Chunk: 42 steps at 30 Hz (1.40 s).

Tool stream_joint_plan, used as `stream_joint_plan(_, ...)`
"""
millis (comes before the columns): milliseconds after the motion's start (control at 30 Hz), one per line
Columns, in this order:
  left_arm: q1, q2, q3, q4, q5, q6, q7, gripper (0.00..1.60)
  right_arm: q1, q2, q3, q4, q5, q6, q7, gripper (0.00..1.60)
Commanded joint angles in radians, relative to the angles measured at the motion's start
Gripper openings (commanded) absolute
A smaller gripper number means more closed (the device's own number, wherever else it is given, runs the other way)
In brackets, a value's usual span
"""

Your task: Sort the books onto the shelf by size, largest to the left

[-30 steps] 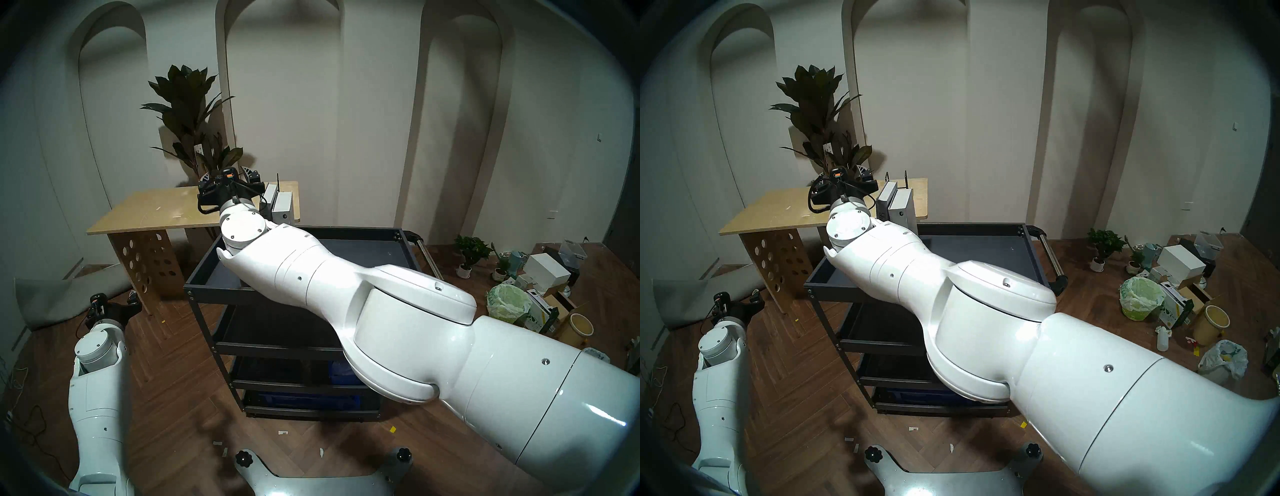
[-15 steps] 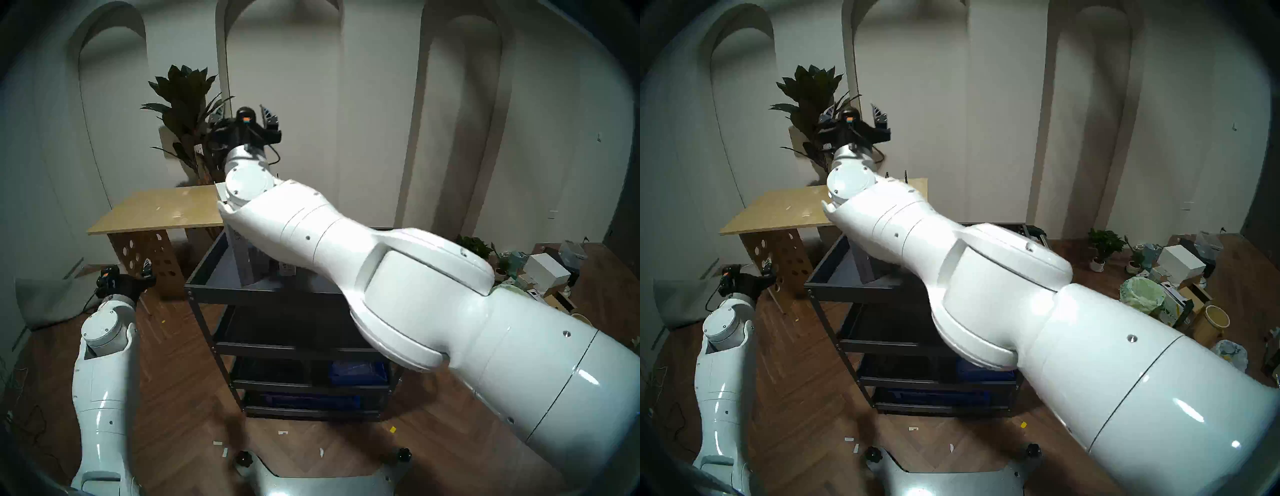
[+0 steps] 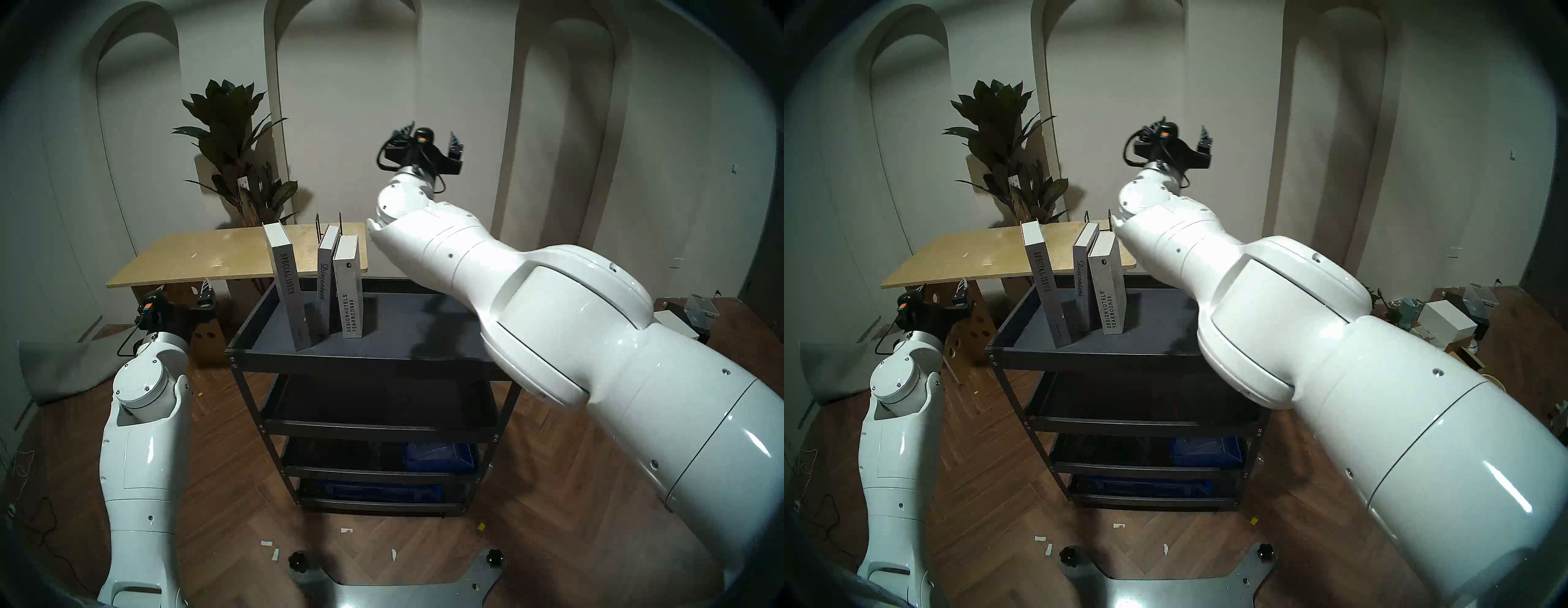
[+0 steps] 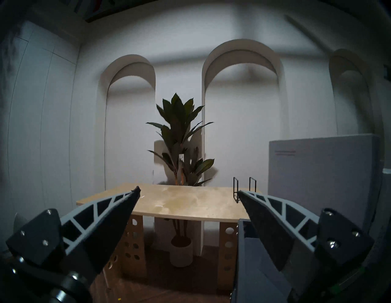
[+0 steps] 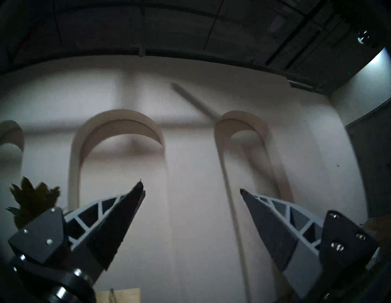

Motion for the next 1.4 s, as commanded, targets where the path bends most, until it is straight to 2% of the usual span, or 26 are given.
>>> stream_joint_plan(0, 0.013, -0.037, 0.024, -0.104, 0.004, -0.02, 0.014, 1.6, -0.013, 0.104, -0.005, 0.062, -0.015, 0.015, -0.024, 1.6)
stream_joint_plan(133, 0.054, -0.059, 0.033, -0.181, 0.017, -0.013, 0.036, 1.6, -0.02, 0.13, -0.008, 0.085, -0.017, 0.021, -0.026, 1.6)
stream_joint_plan(467, 0.135, -0.112, 0.077, -0.303, 0.04, 0.001, 0.083, 1.6, -0.041, 0.155, -0.024, 0.127, -0.025, 0.031, -0.016, 1.6)
stream_joint_plan(633, 0.156, -0.145, 0.151, -0.353, 0.051, 0.01, 0.092, 1.6, -0.049, 0.171, -0.029, 0.139, -0.025, 0.042, -0.007, 1.6)
stream_joint_plan(667, 0.18, -0.158, 0.172, -0.411, 0.059, 0.024, 0.104, 1.6, -0.054, 0.176, -0.03, 0.139, -0.024, 0.04, -0.002, 1.6)
stream_joint_plan(700, 0.163, -0.161, 0.189, -0.383, 0.061, 0.016, 0.105, 1.6, -0.06, 0.18, -0.03, 0.139, -0.024, 0.04, 0.0, 1.6)
stream_joint_plan(1067, 0.205, -0.218, 0.322, -0.527, 0.114, 0.095, 0.19, 1.6, -0.104, 0.222, -0.027, 0.139, -0.016, 0.02, 0.036, 1.6)
stream_joint_plan(1233, 0.203, -0.236, 0.373, -0.535, 0.142, 0.134, 0.228, 1.6, -0.115, 0.232, -0.026, 0.137, -0.015, 0.004, 0.05, 1.6)
stream_joint_plan(1367, 0.155, -0.25, 0.427, -0.477, 0.195, 0.18, 0.283, 1.6, -0.135, 0.242, -0.027, 0.131, -0.015, -0.019, 0.072, 1.6)
